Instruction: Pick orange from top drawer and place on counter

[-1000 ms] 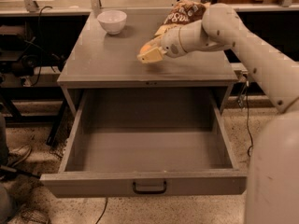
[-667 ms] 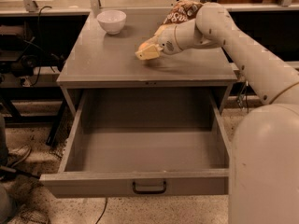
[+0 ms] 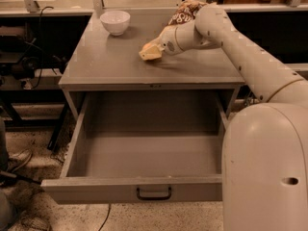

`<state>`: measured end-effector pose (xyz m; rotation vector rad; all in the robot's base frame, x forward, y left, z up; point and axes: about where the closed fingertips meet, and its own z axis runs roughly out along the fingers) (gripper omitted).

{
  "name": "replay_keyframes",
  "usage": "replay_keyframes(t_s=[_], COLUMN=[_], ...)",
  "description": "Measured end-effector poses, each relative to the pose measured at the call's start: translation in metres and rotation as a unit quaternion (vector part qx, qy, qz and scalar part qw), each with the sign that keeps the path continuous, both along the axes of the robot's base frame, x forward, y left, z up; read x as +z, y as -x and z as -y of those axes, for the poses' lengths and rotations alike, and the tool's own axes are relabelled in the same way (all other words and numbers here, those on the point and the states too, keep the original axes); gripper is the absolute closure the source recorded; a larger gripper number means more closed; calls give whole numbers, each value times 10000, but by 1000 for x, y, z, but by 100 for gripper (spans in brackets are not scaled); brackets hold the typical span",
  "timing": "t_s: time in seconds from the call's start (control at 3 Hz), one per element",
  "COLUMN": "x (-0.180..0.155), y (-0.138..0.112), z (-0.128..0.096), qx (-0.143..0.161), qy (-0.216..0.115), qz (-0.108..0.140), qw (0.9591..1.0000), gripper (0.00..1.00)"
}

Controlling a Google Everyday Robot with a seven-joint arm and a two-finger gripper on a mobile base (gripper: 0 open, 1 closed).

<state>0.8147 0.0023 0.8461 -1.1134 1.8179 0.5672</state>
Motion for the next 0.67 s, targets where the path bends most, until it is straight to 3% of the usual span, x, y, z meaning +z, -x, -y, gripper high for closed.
replay_keyframes(t_s=[0.33,0.67], x=[-2,-1], y=[-3,-4], z=[0,1], qx=[-51,-61], qy=[75,88], qz=[-5,24], qw=[10000,9999], gripper=[54,23])
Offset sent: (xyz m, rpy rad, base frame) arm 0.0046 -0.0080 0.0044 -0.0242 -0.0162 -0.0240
